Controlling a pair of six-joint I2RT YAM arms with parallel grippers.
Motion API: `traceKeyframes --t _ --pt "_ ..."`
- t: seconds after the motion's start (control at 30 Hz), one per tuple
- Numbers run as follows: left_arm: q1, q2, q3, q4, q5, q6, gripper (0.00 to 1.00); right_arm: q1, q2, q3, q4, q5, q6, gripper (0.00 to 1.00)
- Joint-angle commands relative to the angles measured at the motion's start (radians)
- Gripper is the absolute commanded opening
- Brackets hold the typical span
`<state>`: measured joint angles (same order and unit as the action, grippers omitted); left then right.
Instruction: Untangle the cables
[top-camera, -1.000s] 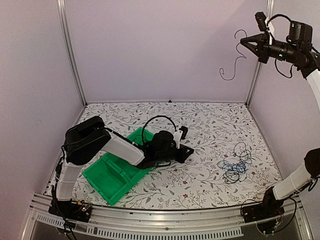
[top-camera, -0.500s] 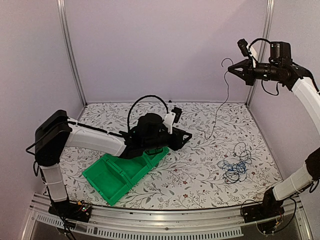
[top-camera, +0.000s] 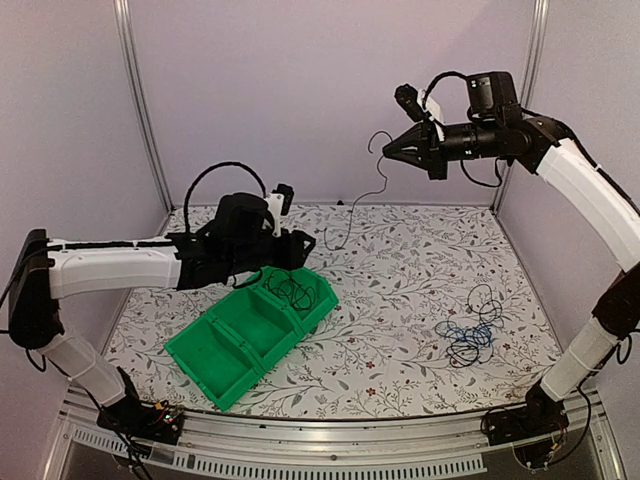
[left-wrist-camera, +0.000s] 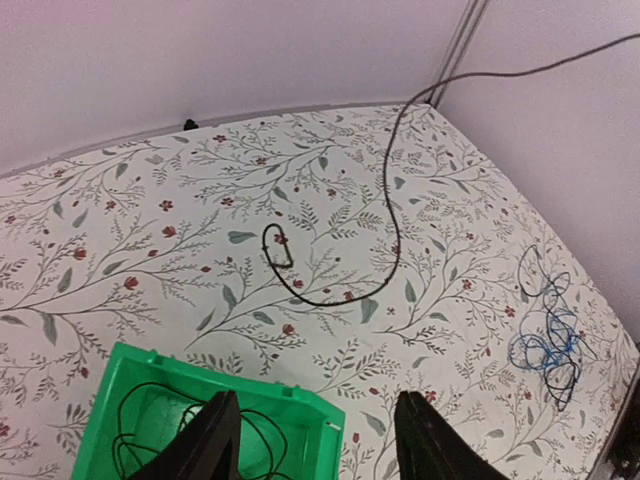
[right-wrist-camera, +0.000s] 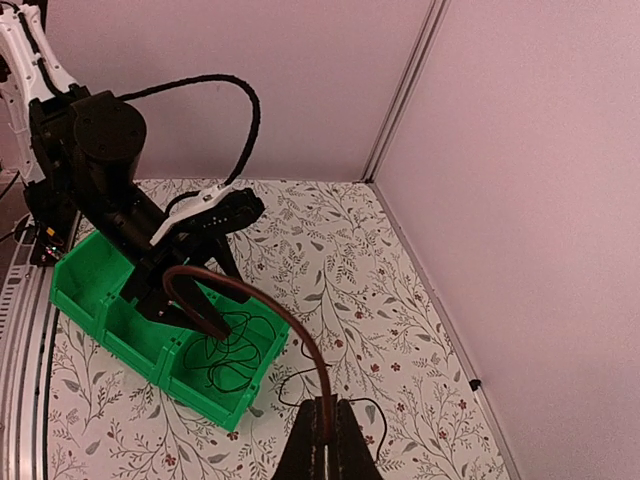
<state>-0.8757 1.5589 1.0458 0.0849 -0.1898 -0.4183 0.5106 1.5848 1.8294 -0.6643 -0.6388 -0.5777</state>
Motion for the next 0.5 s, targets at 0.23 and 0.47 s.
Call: traceKeyframes --t 0.23,0.47 --pt "0.112 -0.328 -0.115 -0.349 -0.316 -0.072 0.62 0.165 0.181 0.195 -0.003 -0.003 0.004 0.00" --pt "0.150 -0.477 -0.247 -0.312 -0.304 -0.100 0.66 0.245 0.289 0.264 -0.008 0.009 0.021 0.00"
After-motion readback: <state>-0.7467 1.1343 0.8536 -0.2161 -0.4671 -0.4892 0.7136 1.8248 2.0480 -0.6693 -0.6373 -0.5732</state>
